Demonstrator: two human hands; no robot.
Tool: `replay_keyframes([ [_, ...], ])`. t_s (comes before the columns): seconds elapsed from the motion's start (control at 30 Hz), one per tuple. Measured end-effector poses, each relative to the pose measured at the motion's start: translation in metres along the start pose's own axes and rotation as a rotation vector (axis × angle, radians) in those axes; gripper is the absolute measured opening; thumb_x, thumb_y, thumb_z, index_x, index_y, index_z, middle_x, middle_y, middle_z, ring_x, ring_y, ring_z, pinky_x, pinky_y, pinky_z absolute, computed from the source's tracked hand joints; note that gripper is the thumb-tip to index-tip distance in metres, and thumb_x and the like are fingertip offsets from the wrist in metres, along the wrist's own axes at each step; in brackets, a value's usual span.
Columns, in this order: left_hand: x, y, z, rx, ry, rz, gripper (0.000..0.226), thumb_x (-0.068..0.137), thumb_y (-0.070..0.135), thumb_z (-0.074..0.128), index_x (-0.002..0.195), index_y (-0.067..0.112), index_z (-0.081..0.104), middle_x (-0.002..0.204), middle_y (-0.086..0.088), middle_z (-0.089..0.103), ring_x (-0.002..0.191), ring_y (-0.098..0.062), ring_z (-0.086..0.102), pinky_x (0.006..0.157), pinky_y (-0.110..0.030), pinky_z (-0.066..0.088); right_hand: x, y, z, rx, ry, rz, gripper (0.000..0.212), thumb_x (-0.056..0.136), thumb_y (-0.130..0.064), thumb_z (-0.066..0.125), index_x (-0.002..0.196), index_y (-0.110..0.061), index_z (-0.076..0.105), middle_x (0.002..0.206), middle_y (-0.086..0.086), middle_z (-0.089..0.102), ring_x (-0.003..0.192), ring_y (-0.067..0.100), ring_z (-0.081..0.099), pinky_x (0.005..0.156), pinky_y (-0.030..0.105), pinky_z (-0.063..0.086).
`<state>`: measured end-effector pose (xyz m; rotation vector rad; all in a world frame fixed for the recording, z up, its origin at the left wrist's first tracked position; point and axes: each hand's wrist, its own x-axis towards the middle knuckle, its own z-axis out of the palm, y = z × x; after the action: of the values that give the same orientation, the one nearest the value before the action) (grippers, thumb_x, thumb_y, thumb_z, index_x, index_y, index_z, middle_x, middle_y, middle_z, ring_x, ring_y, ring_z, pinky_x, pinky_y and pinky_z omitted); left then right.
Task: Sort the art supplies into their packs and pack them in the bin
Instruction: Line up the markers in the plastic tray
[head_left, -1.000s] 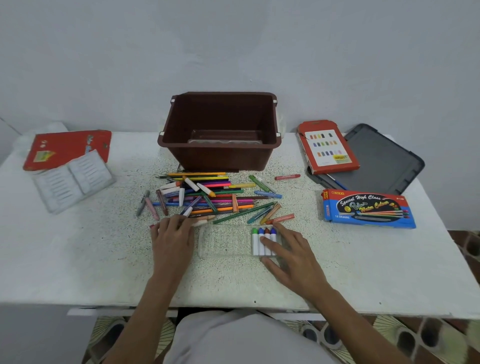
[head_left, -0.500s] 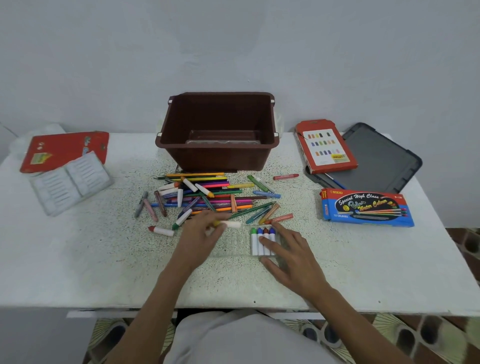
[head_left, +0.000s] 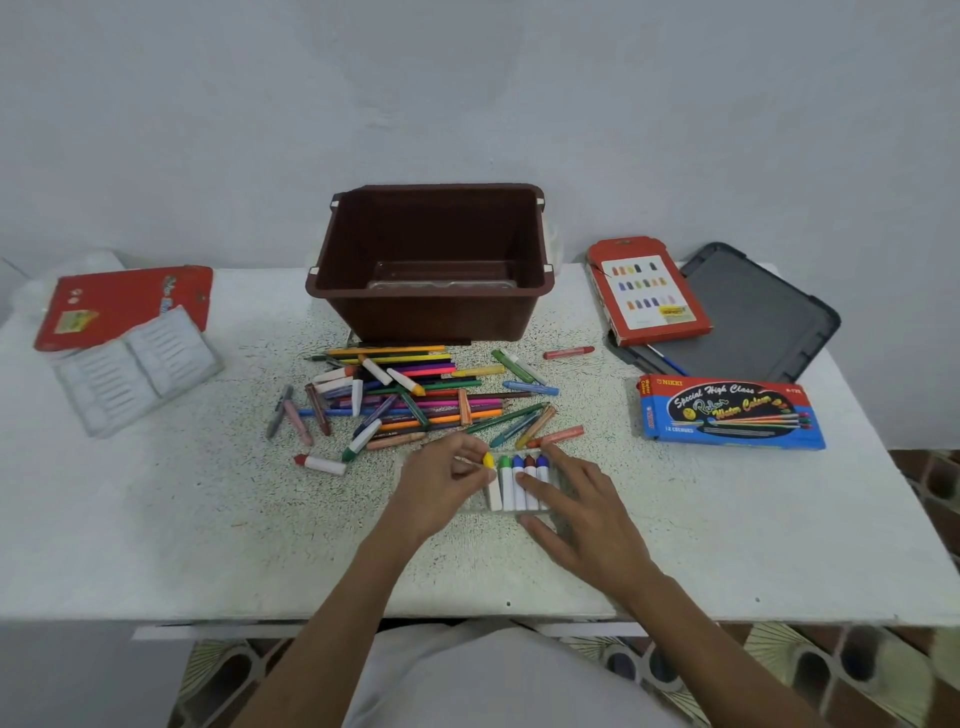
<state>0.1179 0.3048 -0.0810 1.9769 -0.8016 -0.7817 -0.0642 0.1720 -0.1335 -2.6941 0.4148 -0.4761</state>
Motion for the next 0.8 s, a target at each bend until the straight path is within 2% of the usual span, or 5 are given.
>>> replay_keyframes([
  [0.17,-0.002,-0.005,0.003,0.213,0.018,0.153,0.033,0.089,0.022,0.07,0.122,0.02,0.066,0.109,0.006,0.061,0.086,0.0,0.063,0.083,-0.024,0.055,0.0,0.0,0.0,-0.003,-0.002,-0.002,0.045,0.095,-0.052,0.056,0.132,-0.027,0.06,0.151,0.006,0.04,0.121,0.025,0.046,0.095,0.04,0.044],
  [0.37,-0.008,-0.019,0.011,0.371,0.049,0.284,0.045,0.093,0.031,0.064,0.135,0.018,0.057,0.108,0.008,0.052,0.102,-0.006,0.051,0.09,-0.021,0.042,0.0,0.0,0.0,-0.005,-0.003,-0.001,0.045,0.095,-0.052,0.054,0.133,-0.028,0.059,0.152,0.006,0.04,0.122,0.025,0.046,0.095,0.039,0.044],
  [0.47,-0.009,-0.024,0.014,0.383,0.061,0.318,0.047,0.092,0.033,0.065,0.135,0.017,0.057,0.11,0.009,0.052,0.106,-0.006,0.05,0.095,-0.021,0.04,0.0,0.0,0.001,-0.006,-0.003,0.001,0.045,0.095,-0.052,0.055,0.133,-0.027,0.059,0.151,0.006,0.04,0.122,0.025,0.046,0.095,0.039,0.044],
  [0.6,-0.008,-0.031,0.019,0.464,0.117,0.367,0.047,0.091,0.044,0.057,0.13,0.018,0.062,0.114,0.007,0.057,0.109,-0.012,0.051,0.097,-0.034,0.039,0.0,0.0,0.0,-0.004,0.0,-0.005,0.045,0.095,-0.051,0.056,0.132,-0.027,0.059,0.151,0.007,0.041,0.122,0.026,0.046,0.095,0.04,0.045],
  [0.8,-0.013,-0.037,0.022,0.618,0.227,0.417,0.047,0.093,0.051,0.044,0.124,0.024,0.066,0.115,0.01,0.061,0.11,-0.011,0.049,0.095,-0.028,0.026,0.0,0.0,0.0,-0.001,-0.003,0.004,0.044,0.094,-0.05,0.057,0.132,-0.027,0.059,0.151,0.006,0.04,0.123,0.026,0.046,0.095,0.042,0.046],
])
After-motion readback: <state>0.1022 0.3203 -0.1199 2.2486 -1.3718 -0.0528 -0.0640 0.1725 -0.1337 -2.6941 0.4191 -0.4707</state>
